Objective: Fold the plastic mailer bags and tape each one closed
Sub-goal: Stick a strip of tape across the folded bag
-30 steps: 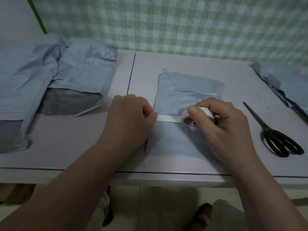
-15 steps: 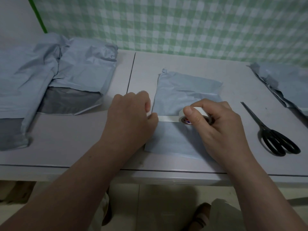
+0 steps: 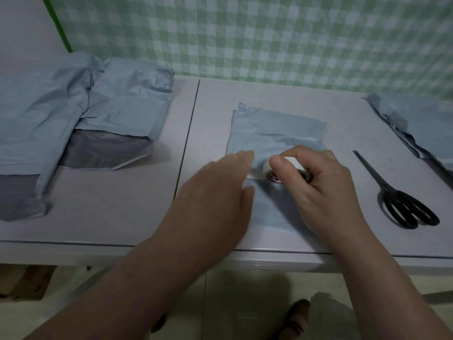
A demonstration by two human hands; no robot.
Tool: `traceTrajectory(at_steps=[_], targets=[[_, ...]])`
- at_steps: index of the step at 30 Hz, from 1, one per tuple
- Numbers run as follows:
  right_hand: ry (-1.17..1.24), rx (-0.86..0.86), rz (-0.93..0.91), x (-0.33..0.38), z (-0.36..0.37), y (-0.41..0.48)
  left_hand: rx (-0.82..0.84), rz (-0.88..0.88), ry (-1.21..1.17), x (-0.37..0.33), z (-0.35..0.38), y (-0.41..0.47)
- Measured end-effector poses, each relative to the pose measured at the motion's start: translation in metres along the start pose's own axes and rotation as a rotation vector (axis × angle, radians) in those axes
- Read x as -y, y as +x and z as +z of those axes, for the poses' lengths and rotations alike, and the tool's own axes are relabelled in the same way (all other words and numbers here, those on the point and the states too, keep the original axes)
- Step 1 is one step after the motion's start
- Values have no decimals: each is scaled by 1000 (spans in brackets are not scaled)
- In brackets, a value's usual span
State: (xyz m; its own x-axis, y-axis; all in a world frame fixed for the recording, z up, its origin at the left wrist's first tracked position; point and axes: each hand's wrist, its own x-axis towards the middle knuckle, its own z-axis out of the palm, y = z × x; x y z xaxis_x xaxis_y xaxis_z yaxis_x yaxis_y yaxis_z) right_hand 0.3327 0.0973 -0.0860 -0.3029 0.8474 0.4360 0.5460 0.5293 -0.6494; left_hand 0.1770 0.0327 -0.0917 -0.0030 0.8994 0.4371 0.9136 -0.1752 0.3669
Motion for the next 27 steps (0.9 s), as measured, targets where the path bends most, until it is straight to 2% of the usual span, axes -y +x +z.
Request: traceTrajectory(at_steps=[4, 8, 18, 22, 27], targets=[[5, 7, -17, 2, 0, 0, 196, 60, 143, -6, 5, -9], [10, 22, 6, 4, 0, -1, 330, 20, 181, -9, 3, -7], [-51, -42, 37, -5, -2, -2, 354, -4, 246, -12, 2, -8], [-200, -46, -60, -11, -8, -2, 377, -2, 284, -11, 1, -7], [-273, -135, -177, -11, -14, -3, 400, 2, 321, -11, 0, -7]])
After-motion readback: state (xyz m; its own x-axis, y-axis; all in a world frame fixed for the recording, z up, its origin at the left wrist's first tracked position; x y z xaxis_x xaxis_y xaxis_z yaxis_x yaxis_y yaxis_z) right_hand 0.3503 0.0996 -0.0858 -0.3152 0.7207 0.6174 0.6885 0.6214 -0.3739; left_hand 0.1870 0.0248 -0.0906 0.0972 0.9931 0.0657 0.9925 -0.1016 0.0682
